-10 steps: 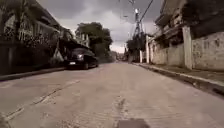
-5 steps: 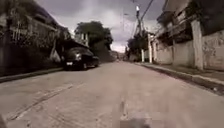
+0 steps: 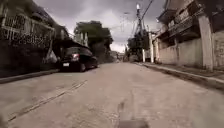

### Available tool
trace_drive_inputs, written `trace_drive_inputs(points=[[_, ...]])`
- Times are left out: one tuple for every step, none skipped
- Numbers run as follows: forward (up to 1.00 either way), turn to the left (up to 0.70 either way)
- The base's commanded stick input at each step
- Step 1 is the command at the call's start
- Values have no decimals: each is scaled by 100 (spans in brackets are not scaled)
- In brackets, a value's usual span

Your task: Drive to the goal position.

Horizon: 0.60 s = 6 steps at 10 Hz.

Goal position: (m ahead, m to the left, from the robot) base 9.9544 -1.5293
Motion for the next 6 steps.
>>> trace_drive_inputs(points=[[100,0],[100,-2],[100,-9],[100,-12],[100,-11],[100,-9]])
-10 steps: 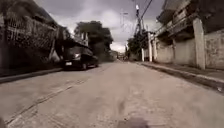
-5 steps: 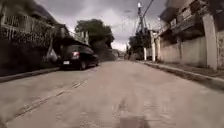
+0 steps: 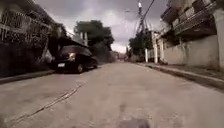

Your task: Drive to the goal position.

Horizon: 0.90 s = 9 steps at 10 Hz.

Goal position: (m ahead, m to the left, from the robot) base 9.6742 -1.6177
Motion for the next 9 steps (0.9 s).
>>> trace_drive_inputs(points=[[100,-7],[100,-6],[100,-4],[100,-3],[100,-1],[100,0],[100,0],[100,0],[100,0]])
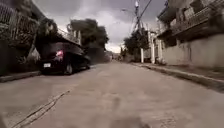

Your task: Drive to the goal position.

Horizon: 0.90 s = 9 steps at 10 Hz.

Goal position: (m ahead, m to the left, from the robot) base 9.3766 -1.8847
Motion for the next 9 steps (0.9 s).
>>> trace_drive_inputs(points=[[100,0],[100,0],[100,0],[100,0],[100,0],[100,0],[100,0],[100,0],[100,0]])
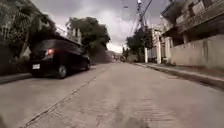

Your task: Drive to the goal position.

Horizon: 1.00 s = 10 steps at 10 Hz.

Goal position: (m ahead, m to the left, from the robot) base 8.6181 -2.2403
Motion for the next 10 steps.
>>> trace_drive_inputs(points=[[100,0],[100,0],[100,0],[100,0],[100,0],[100,0],[100,0],[100,0],[100,0],[100,0]])
